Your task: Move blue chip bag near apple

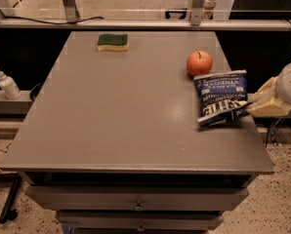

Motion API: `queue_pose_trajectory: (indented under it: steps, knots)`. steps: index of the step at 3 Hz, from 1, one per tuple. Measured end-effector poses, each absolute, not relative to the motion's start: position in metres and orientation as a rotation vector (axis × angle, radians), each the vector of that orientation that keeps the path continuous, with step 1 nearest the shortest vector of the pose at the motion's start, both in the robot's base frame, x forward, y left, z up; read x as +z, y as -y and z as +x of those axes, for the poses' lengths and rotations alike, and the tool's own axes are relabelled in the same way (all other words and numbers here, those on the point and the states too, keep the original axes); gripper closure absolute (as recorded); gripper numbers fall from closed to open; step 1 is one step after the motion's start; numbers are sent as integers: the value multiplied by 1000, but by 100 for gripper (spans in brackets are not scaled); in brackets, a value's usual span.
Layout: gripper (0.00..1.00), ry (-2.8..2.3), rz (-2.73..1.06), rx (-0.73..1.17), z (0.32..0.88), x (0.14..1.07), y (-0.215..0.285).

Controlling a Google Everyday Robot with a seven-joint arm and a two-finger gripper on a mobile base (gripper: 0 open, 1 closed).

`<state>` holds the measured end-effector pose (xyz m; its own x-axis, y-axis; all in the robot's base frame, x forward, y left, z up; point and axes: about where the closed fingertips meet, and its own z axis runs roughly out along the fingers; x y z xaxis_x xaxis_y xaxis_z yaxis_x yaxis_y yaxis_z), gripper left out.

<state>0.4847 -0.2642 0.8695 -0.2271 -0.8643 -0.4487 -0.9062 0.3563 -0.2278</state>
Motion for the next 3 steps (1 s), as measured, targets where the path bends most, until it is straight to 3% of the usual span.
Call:
queue_pose_trajectory:
  steps: [3]
  knots:
    - [12,-2191,-1522,108,463,888,270]
